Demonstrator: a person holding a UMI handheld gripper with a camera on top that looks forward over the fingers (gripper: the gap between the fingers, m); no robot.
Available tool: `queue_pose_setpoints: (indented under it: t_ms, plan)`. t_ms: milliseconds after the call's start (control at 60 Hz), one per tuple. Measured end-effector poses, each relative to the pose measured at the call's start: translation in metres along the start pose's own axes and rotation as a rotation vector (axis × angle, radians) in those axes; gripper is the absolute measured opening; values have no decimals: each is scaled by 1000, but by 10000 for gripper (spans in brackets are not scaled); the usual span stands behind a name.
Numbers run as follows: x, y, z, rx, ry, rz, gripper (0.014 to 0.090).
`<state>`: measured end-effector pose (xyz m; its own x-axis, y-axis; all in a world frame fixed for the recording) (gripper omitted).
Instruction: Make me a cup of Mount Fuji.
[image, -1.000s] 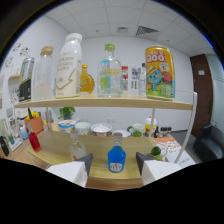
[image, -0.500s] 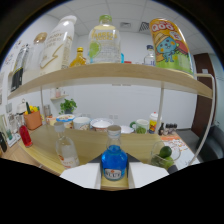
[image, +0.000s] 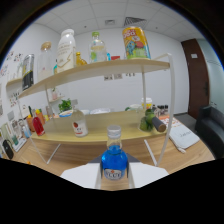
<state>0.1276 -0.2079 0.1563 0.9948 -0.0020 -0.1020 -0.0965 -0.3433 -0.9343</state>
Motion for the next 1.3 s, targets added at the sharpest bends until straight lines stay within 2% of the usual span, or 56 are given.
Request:
queue_pose_setpoints:
  t_ms: [150,267,567,750,1100,1300]
  plan:
    - [6,48,-2,-62,22,0,361]
    - [10,61,3,-79,43,-105,361]
    - [15,24,16,-63,144,-807,360]
    - [10,13,23,-80,191,-1287,356]
    - [-23,31,32,-50,155,-2019,358]
    - [-26,28,30,-37,156,-2010,361]
